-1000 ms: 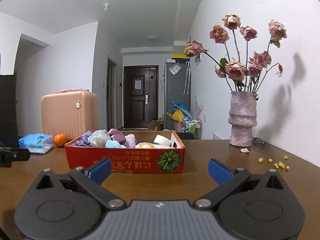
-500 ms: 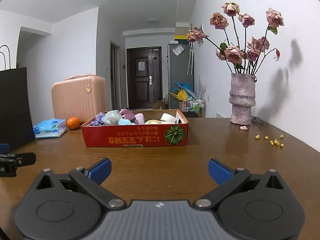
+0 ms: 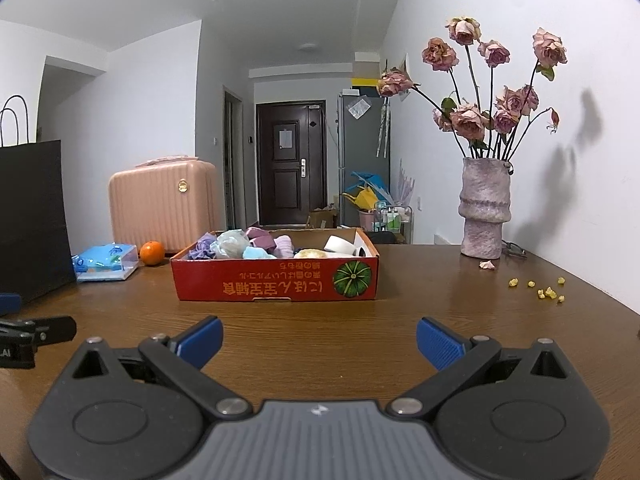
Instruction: Organize soft objects
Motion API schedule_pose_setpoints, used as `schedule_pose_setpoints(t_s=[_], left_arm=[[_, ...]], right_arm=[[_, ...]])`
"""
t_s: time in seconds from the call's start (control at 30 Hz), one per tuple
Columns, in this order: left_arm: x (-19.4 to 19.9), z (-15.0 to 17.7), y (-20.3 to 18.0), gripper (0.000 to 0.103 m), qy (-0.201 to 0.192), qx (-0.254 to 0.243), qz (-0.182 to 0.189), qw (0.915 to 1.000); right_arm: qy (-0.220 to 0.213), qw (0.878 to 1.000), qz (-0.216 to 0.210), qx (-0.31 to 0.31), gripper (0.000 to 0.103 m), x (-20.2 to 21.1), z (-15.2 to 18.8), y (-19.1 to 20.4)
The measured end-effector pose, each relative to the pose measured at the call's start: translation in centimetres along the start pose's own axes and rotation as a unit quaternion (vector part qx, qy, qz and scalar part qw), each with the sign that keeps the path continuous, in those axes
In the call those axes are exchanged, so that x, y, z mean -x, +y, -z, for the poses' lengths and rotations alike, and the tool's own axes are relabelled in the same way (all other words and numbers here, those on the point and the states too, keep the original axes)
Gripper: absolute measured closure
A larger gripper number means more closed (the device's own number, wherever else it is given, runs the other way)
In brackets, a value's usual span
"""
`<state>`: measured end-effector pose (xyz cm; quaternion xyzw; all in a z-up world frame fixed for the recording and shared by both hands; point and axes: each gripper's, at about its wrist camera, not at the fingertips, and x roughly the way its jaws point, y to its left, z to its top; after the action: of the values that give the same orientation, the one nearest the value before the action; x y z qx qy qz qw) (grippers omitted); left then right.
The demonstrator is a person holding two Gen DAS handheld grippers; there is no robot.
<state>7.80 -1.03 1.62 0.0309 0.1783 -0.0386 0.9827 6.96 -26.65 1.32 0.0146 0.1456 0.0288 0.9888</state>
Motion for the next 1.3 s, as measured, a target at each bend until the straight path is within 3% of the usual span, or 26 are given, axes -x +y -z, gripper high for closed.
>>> schedule_pose_setpoints(t_s=[1.3], left_arm=[[0.51, -0.02, 0.11, 0.000, -0.002, 0.004, 0.002, 1.0000]], right_arm=[[0.000, 1.000, 0.001, 0.004, 0.000, 0.34, -0.11, 0.58]])
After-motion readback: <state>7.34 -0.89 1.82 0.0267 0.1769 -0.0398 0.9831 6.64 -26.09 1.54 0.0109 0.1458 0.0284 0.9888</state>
